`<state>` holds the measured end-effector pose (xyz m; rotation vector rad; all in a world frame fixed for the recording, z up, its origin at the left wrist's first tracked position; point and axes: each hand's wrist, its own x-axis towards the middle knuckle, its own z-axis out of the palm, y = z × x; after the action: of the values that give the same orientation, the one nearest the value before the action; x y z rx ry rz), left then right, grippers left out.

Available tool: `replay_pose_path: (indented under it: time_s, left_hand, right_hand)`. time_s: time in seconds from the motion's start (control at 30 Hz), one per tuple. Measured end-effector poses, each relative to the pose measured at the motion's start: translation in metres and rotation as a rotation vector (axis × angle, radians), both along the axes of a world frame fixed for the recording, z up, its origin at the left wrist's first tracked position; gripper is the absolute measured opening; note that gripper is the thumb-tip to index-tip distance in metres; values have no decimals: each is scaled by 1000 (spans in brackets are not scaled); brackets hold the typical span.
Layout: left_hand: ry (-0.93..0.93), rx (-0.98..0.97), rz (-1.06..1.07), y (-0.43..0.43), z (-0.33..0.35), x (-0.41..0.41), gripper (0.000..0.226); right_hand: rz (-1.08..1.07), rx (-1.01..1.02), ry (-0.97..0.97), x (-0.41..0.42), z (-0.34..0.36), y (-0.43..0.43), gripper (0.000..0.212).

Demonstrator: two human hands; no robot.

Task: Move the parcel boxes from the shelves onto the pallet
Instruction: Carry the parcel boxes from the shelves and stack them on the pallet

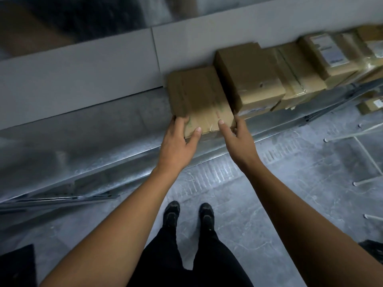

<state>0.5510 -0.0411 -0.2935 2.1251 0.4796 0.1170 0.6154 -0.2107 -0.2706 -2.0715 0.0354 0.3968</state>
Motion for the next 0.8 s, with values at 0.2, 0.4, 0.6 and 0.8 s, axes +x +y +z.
replay_pose_path:
  time_s: [0.2, 0.4, 0.6, 0.8]
  left_hand:
    - [-2, -78, 174, -11, 6, -24, 46]
    - [-77, -64, 437, -19, 17, -76, 40]
    - [-176, -75, 742, -14, 23, -149, 78]
    - [-210, -46, 1037, 3, 33, -226, 80]
  right_hand:
    - [57, 44, -23, 2, 0, 2, 63]
    - [275, 41, -32, -22, 0, 18, 63]
    - [499, 100, -47, -69, 9, 53, 48]
    - [717, 127, -72, -131, 30, 108, 40]
